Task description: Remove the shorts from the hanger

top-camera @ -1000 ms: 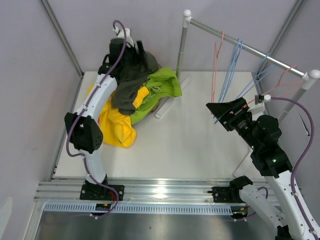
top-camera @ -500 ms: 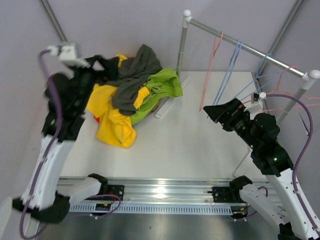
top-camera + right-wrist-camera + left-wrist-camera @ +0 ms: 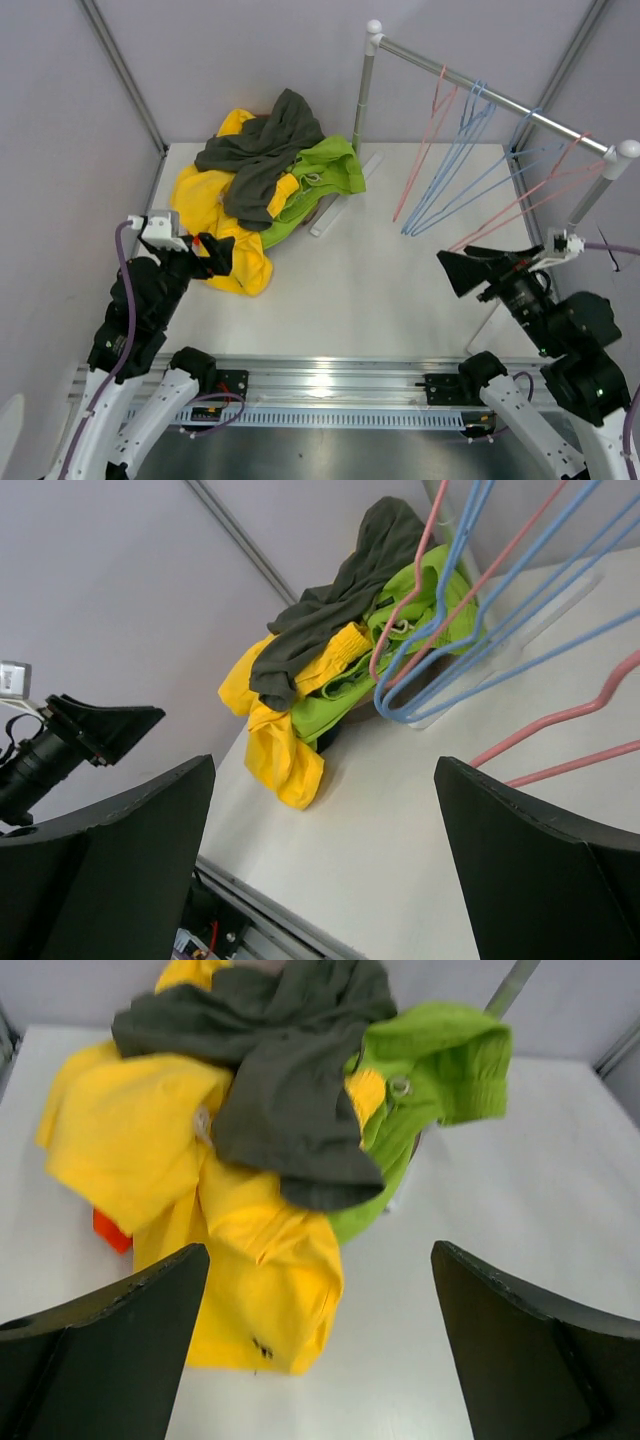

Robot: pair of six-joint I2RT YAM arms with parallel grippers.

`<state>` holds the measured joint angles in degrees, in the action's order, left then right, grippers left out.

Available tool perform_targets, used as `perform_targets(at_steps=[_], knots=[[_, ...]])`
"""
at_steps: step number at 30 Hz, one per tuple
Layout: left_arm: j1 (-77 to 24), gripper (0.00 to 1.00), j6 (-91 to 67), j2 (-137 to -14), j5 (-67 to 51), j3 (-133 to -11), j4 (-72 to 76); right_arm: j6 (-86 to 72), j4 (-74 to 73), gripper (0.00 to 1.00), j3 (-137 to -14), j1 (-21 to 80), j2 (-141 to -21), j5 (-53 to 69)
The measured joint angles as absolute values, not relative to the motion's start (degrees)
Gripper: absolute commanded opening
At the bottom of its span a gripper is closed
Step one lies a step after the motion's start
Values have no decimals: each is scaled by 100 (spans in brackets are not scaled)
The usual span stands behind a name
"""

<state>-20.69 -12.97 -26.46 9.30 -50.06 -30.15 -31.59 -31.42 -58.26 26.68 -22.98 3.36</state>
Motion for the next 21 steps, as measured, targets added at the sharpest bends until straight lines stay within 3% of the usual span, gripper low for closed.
perform_targets(at_steps=[9, 21], knots=[[-2069, 99, -1398, -1817, 998, -4471, -3430, -2836, -3701, 99, -5142, 2663, -353, -388], [-2073, 99, -1402, -2071, 1033, -4383, -3459, -2545, -4241, 99, -5118, 2661, -235, -1164]])
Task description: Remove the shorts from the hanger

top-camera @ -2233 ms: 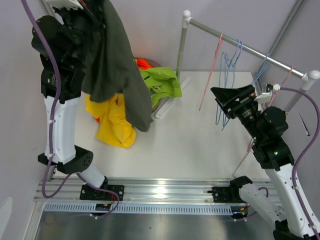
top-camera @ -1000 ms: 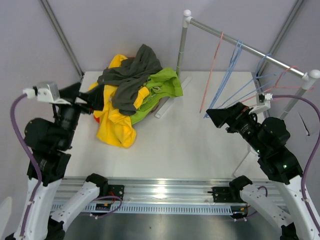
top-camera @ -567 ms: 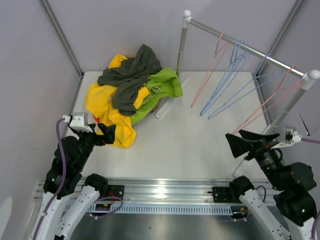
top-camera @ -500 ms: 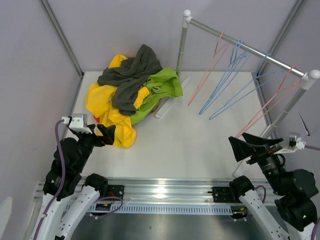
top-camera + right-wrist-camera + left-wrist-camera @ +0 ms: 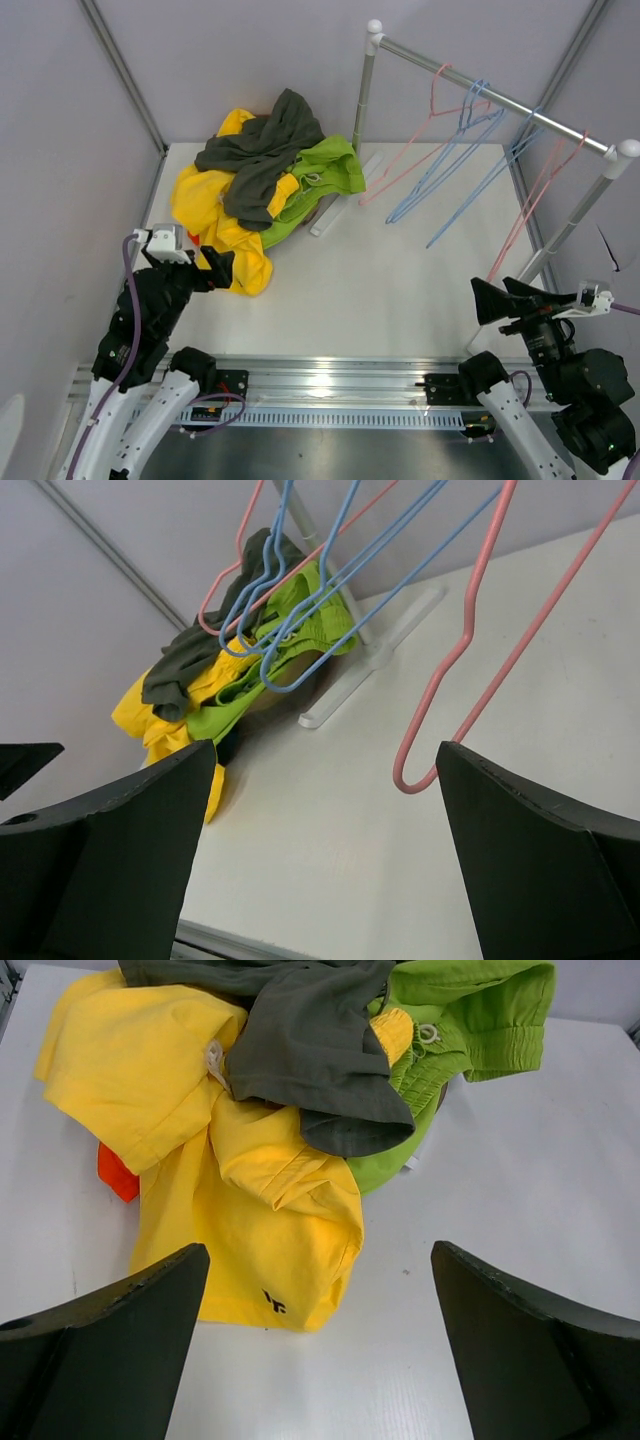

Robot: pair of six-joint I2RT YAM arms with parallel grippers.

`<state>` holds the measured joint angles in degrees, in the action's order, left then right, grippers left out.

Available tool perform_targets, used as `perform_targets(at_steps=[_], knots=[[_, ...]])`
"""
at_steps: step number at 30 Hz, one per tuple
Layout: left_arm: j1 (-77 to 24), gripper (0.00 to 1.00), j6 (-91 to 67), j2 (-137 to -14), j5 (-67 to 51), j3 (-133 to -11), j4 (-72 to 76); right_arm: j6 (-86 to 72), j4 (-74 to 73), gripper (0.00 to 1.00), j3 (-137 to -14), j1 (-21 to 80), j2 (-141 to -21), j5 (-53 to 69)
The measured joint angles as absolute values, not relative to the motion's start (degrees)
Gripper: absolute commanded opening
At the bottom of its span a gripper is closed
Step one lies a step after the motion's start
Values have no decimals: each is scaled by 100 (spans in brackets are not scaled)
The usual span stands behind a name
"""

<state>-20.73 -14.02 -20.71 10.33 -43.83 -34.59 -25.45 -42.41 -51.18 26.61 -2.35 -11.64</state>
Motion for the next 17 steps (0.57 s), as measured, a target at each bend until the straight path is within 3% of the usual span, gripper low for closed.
perform_targets(at_steps=[8, 17], knots=[[-2073, 99, -1406, -2112, 1035, -4381, -3494, -2298, -4130, 100, -4952, 2429, -777, -980], [-2073, 99, -1411, -2099, 1059, -4381, -3498, -2220, -4075, 100, -4853, 2235, -298, -851]])
